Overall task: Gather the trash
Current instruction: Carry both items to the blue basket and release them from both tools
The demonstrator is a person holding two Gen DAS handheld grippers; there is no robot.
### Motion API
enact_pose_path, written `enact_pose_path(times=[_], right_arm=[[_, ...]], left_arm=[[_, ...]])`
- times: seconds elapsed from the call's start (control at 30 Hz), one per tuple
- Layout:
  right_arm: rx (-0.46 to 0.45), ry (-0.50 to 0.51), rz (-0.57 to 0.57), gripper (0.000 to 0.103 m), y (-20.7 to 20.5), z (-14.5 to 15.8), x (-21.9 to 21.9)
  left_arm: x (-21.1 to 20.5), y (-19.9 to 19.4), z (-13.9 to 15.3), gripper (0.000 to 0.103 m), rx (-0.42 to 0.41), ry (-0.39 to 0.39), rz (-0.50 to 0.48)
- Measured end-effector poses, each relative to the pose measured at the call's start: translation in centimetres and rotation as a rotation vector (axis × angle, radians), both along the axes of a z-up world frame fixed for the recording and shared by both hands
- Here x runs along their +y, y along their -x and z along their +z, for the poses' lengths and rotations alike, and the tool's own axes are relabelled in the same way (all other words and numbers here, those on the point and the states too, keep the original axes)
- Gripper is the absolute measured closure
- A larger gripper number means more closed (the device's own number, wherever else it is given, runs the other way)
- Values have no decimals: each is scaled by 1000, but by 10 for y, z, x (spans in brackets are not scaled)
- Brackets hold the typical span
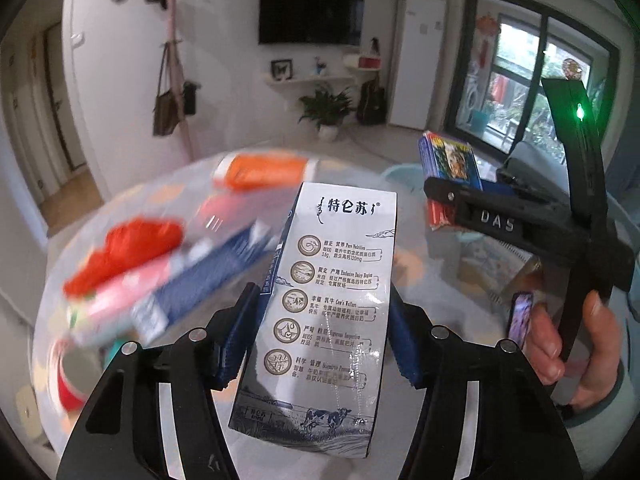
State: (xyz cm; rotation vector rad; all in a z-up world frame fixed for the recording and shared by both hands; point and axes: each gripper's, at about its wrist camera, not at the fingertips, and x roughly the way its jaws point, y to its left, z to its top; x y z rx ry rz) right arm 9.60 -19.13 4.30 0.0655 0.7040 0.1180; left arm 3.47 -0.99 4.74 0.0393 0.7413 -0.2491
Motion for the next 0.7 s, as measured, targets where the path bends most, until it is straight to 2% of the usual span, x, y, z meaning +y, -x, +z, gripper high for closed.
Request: enact_pose_path(times=[0.17, 0.37, 0.57, 0.7], right_arm=[[-11, -29, -102, 41, -18, 10, -58], [13, -20, -213, 41, -49, -1, -118], [130, -60, -277, 41, -88, -46, -166], [214, -69, -297, 41, -110, -78, -179]], left_arm=[[-54, -47, 21, 45, -10, 9, -72], [-114, -113, 18, 45, 30, 33, -134], [-160, -181, -12, 45, 140, 97, -154], [-177, -213, -49, 45, 232, 146, -137]])
